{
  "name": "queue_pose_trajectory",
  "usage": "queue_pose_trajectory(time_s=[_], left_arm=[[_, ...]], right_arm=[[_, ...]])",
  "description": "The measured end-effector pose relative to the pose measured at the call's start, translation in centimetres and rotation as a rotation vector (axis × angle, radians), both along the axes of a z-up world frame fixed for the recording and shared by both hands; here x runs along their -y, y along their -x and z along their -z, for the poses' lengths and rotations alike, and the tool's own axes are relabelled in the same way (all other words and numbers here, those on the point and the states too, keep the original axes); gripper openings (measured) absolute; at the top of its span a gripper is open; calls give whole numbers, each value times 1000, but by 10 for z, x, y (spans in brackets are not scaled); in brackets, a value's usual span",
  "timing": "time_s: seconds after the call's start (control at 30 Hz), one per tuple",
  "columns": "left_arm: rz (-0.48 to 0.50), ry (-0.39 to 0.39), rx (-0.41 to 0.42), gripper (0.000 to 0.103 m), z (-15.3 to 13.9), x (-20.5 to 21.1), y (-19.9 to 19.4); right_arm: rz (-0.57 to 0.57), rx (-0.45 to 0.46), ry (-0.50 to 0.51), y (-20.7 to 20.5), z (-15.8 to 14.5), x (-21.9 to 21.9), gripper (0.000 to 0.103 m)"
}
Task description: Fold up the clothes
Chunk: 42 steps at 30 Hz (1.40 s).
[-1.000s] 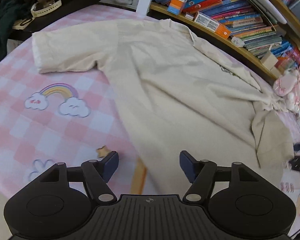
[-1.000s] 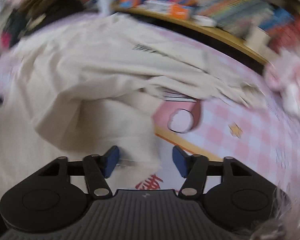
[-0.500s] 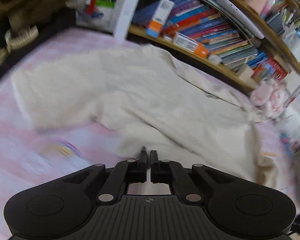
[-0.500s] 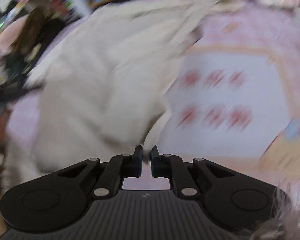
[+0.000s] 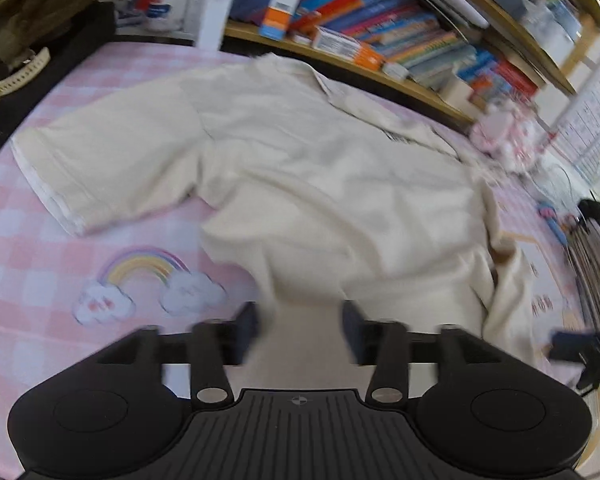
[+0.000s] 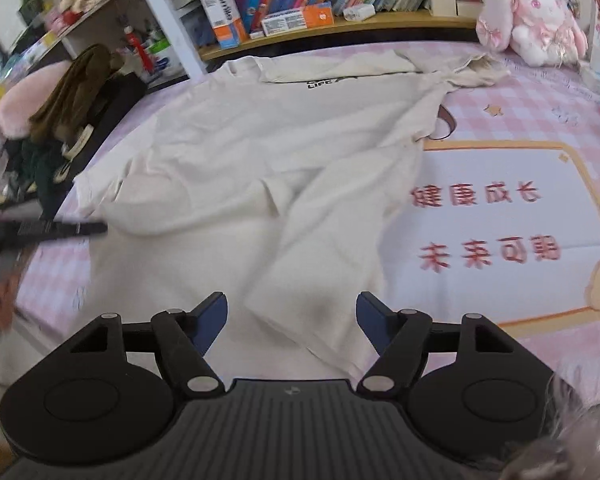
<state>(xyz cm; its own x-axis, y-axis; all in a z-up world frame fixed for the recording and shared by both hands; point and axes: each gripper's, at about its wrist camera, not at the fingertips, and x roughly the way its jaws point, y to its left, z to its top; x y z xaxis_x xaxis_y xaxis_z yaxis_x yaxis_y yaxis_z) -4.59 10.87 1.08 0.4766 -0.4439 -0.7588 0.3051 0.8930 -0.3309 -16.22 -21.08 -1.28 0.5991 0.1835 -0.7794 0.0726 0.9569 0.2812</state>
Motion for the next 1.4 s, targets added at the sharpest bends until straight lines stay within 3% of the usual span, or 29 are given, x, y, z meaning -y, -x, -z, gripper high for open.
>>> queue_pose_trajectory(time_s=[0.07,0.1,0.13,0.17,0.33,0.4,0.47,0.57,0.6,0.67,0.73,0.9,0.93,0.97,1.0,1.03,1.17,1.27,1.33,1.4], left_arm=[[34,-38,3,52,4,10,8],[49,-59,5,52,6,13,12],[64,-81,7,52,8,17,15],[72,-94,7,52,9,18,19],[79,-64,8,53,10,8,27],[67,-45,3,53,10,3,28],[51,-25,-3,53,9,0,30],[51,-13,-3,53,7,-2,35],[55,-15,-6,53,8,-2,35],[60,-22,-6,53,9,-1,36],[51,-30,-9,53,8,2,36],[43,-47,0,54,8,5,41],[44,-49,5,53,8,5,42],[41,-51,6,53,9,5,42],[36,-49,-1,53,8,5,41],[30,-47,-9,53,8,5,40],[26,-43,-33,53,7,2,36],[37,-60,-35,53,6,4,34],[38,-67,-36,53,6,5,33],[42,-74,-40,53,5,6,32]], right_arm=[[11,-36,16,-11,11,-8,62],[14,-55,26,-16,16,-11,37],[17,-73,35,-21,22,-15,4],[21,-83,31,-21,25,-16,2],[102,-11,-7,7,6,7,2],[196,16,11,27,-4,30,2],[272,-2,39,43,-6,54,2],[279,-41,49,55,-5,73,6],[257,-41,38,53,-4,70,14],[202,-8,20,46,-4,54,57],[148,13,-10,32,2,38,61],[97,-43,-24,-10,27,22,58],[93,-57,-21,-17,31,21,53],[87,-73,-11,-23,37,20,45],[79,-91,1,-29,42,19,19],[71,-93,5,-30,42,19,3],[62,-22,20,-12,21,33,3],[173,53,88,24,-4,72,3],[299,50,169,44,-21,110,3],[369,-18,230,57,-21,141,3]])
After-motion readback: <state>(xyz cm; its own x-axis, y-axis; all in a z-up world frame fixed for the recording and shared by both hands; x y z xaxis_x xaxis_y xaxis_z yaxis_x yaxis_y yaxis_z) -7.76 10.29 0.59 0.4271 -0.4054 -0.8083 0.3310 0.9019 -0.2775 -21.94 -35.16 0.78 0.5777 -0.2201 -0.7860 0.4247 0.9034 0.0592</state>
